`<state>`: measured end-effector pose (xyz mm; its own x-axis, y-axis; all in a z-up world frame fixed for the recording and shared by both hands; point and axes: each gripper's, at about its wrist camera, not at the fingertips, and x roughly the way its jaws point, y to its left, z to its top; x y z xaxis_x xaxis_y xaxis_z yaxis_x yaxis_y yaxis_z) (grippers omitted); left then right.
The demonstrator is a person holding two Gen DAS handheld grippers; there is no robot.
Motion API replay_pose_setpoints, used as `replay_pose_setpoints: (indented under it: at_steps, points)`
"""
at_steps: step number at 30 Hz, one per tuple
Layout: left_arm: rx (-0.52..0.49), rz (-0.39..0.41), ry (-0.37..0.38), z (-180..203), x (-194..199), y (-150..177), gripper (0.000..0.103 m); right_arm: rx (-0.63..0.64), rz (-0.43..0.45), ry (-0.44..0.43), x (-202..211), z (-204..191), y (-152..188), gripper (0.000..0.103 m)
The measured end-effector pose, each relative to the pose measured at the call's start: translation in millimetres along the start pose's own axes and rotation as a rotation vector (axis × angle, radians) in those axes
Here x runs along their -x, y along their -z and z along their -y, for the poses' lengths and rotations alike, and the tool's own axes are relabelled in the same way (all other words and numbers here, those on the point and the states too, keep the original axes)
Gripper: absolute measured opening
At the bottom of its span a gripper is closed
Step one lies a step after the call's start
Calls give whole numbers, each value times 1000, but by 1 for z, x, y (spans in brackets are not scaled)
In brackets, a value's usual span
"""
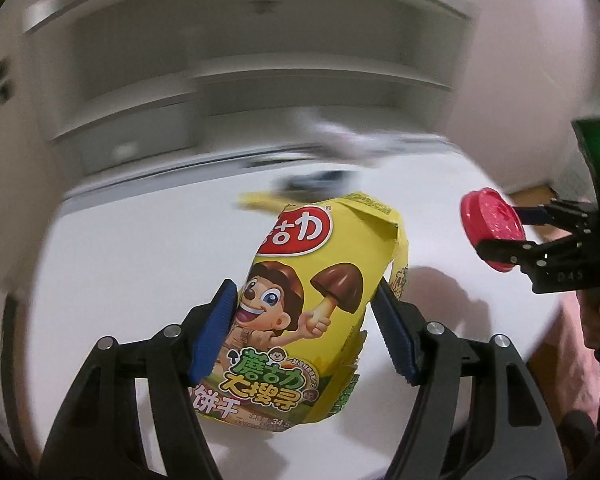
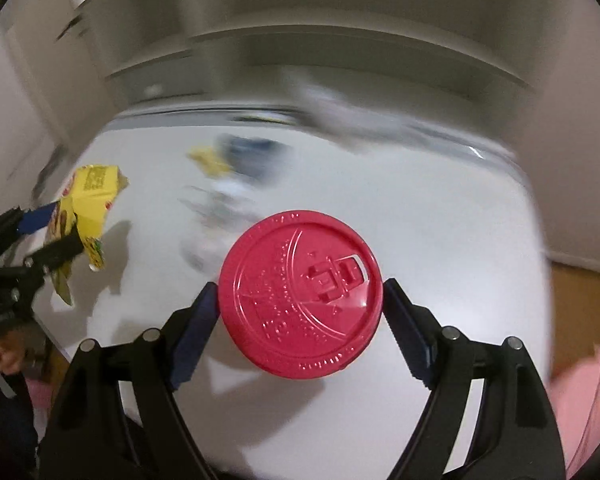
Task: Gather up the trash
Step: 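Carry the snack bag and red lid over the bin and open both tools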
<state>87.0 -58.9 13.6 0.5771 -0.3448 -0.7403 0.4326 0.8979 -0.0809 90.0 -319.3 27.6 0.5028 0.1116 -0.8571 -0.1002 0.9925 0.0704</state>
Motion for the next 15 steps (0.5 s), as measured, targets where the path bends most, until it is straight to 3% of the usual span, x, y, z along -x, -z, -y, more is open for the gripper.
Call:
replay_pose_setpoints:
  at_steps: [6, 11, 15]
  points:
    - [-181, -14, 248, 151, -18, -11, 67, -302, 62, 213, 67, 145, 124, 79]
    - [-314, -47, 423, 266, -30, -4, 67, -525, 64, 304, 91, 222, 218, 80]
    - [-427, -91, 534, 351, -41, 19, 67, -660, 14, 338, 90, 274, 288, 80]
